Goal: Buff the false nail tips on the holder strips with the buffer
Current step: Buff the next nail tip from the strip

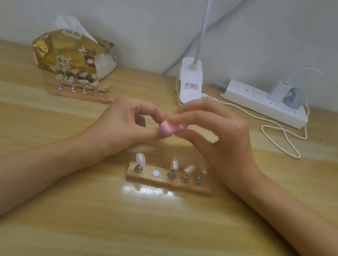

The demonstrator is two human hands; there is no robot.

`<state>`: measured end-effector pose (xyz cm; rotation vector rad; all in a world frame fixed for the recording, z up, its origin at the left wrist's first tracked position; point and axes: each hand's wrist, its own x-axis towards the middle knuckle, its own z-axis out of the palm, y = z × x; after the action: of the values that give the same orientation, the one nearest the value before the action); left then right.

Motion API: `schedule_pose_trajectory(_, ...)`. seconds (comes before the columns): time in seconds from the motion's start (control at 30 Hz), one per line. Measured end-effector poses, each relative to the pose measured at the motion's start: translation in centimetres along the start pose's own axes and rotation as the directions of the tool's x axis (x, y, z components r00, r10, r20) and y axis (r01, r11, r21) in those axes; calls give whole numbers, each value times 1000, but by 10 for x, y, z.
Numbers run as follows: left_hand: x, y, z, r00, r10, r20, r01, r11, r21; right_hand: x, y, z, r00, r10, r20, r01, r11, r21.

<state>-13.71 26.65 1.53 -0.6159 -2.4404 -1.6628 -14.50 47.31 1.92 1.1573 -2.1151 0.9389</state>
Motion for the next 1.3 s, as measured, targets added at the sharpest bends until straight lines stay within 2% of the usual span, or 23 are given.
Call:
schedule_pose_trajectory(0.07,0,-1,0,1000,-5,-15,5,1000,0,1,1,-1,1000,-10,4,10,1000,-8)
schedule_pose_trajectory(0.17,1,0,0,1000,-3,2,3,1000,-9,1,4,-6,995,89,-34,-88,996,25)
schedule_pose_trajectory(0.27,1,-1,1,1000,-16,-6,16,1000,-15,0,1,-2,1000,-18,22,18,1000,25)
schedule_pose_trajectory(0.37,1,-1,1,1000,-13,-2,13,1000,-20,2,3,-4,997,76,-22,-75,996,52)
schedule_pose_trajectory(0.5,1,-1,1,999,-31,-17,31,999,-24,1,1,-4,1000,1,28,-2,999,35)
schedule_pose_trajectory(0.6,1,1,0,999,-28,-18,27,998,-51,1,1,-6,994,110,-24,-109,992,66)
schedule_pose_trajectory(0.7,1,1,0,999,-28,-19,27,999,-37,1,-1,-5,998,54,11,-54,998,40)
schedule_pose_trajectory(0.8,1,2,1,1000,-22,-14,21,999,-47,2,0,-7,990,137,-26,-136,990,43)
schedule_pose_trajectory(0.9,-1,3,1,1000,-21,-19,20,998,-56,1,-1,-5,998,62,5,-62,998,23)
schedule_pose_trajectory(1.03,0,2,0,999,-33,-23,32,998,-52,2,-1,-6,992,121,-27,-121,992,32)
schedule_pose_trajectory(1.13,0,2,1,999,-39,-18,38,998,-44,1,-2,-4,999,39,6,-39,999,22)
schedule_pose_trajectory(1.23,1,2,0,1000,-22,-7,22,998,-67,2,-1,-6,992,120,-35,-119,992,32)
schedule_pose_trajectory(1.3,0,2,0,1000,-20,2,20,998,-57,1,-2,-5,998,54,-16,-54,998,16)
